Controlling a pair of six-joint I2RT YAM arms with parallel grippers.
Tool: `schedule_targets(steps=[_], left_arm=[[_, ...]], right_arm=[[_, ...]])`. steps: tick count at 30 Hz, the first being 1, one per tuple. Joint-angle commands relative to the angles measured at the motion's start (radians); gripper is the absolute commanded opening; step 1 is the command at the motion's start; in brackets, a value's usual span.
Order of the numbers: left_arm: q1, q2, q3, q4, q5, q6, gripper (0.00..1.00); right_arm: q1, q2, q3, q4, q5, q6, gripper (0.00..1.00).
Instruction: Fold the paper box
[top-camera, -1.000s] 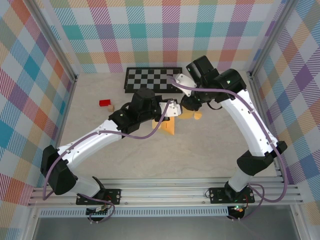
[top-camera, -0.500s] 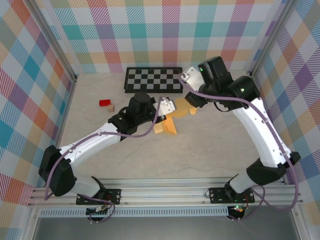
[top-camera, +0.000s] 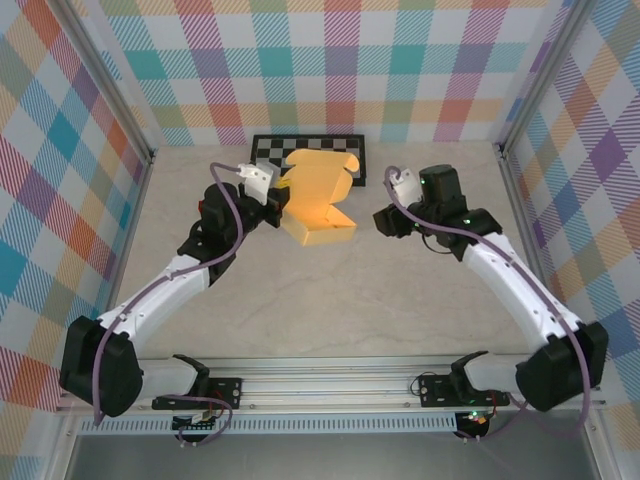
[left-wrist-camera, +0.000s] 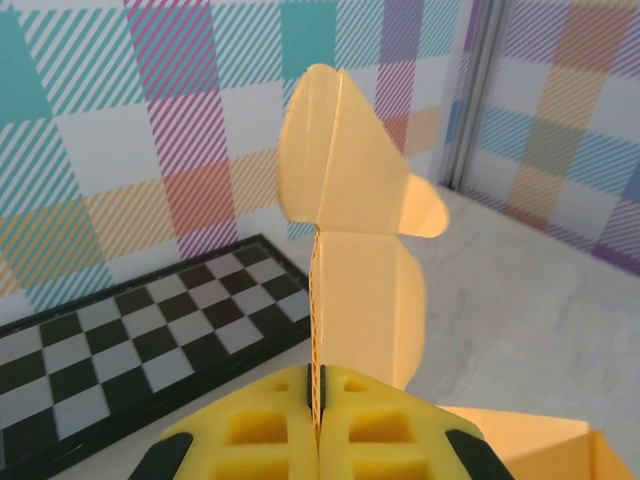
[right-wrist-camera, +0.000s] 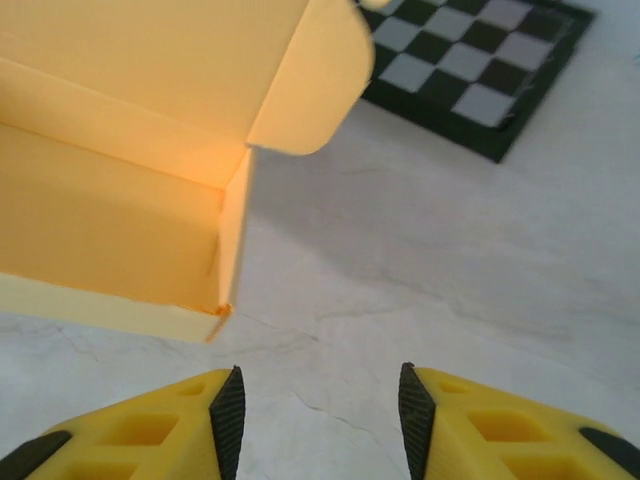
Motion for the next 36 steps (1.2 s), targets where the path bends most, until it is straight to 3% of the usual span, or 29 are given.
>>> schedule_targets(steps=[1, 7, 15, 23, 36], left_arm=[[0.012, -0.050, -0.024, 0.097, 0.089, -0.078, 0.00], [0.012, -0.123, -0.055, 0.096, 0.126, -0.043, 0.00], [0.013, -0.168, -0.068, 0.101, 0.175, -0.029, 0.00], [0.012, -0.165, -0.061, 0.116, 0.195, -0.039, 0.00], [0.012, -0.168, -0.058, 0.112, 0.203, -0.040, 0.00]], right_arm=[[-0.033, 0.084, 0.015, 0.227, -0.261, 0.034, 0.43], [-0.112, 0.186, 0.012, 0.367, -0.454, 0.030, 0.44], [-0.165, 0.205, 0.060, 0.325, -0.709, -0.089, 0.44], [-0.165, 0.209, 0.125, 0.245, -0.780, -0.152, 0.42], [-0.165, 0.222, 0.203, 0.126, -0.716, -0.179, 0.36]])
